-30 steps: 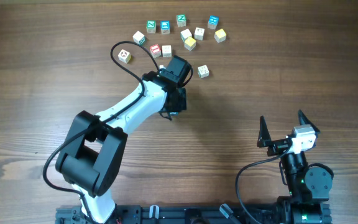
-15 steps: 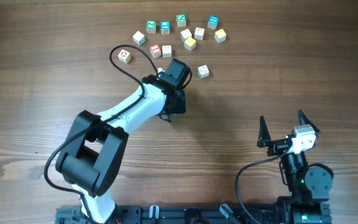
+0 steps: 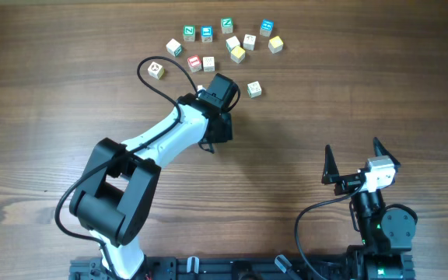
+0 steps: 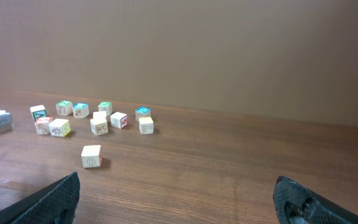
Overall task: Form a tower
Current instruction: 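Lower the shell block onto the table and open the left gripper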
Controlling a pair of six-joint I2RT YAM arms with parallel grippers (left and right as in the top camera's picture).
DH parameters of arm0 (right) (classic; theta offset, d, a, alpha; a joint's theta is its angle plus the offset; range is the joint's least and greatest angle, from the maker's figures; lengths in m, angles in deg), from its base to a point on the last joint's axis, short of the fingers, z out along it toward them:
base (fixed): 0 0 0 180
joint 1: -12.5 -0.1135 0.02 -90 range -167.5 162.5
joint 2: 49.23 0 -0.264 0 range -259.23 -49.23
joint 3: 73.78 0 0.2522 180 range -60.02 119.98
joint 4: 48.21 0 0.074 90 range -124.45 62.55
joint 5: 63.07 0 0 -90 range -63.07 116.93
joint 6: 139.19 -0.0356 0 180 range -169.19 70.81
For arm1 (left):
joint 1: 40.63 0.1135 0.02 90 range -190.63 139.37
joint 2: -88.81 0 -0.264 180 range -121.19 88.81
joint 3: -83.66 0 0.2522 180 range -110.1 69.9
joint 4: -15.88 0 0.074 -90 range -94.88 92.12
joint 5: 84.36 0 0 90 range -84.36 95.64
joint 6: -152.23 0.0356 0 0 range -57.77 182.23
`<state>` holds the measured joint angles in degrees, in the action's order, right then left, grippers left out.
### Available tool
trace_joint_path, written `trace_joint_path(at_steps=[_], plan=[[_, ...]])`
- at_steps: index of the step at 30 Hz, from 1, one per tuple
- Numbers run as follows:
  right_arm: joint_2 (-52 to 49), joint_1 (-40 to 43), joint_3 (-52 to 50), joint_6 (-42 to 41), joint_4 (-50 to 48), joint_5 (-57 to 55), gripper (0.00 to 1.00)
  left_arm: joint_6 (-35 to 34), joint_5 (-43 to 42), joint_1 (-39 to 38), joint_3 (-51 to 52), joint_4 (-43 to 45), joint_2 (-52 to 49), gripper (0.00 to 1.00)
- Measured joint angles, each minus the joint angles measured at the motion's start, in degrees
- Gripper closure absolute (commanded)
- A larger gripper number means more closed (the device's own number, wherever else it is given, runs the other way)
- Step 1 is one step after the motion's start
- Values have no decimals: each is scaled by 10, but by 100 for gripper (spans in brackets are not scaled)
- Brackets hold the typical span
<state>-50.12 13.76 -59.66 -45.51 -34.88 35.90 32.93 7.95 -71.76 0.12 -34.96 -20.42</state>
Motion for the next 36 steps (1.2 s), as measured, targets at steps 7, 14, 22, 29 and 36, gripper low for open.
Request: trace_joint_path(at_steps=[7, 14, 22, 29, 36], plan=[[0, 0, 0, 0, 0, 0, 0, 0, 15, 0, 0, 12, 0, 73], [0, 0, 0, 0, 0, 0, 0, 0, 18, 0, 0, 23, 0, 72], [0, 0, 0, 0, 0, 0, 0, 1, 20, 0, 0, 24, 0, 61], [0, 0, 0, 0, 0, 0, 0, 2, 22, 0, 0, 24, 0, 63], [0, 0, 0, 0, 0, 0, 0, 3, 24, 0, 0, 13, 0, 47]])
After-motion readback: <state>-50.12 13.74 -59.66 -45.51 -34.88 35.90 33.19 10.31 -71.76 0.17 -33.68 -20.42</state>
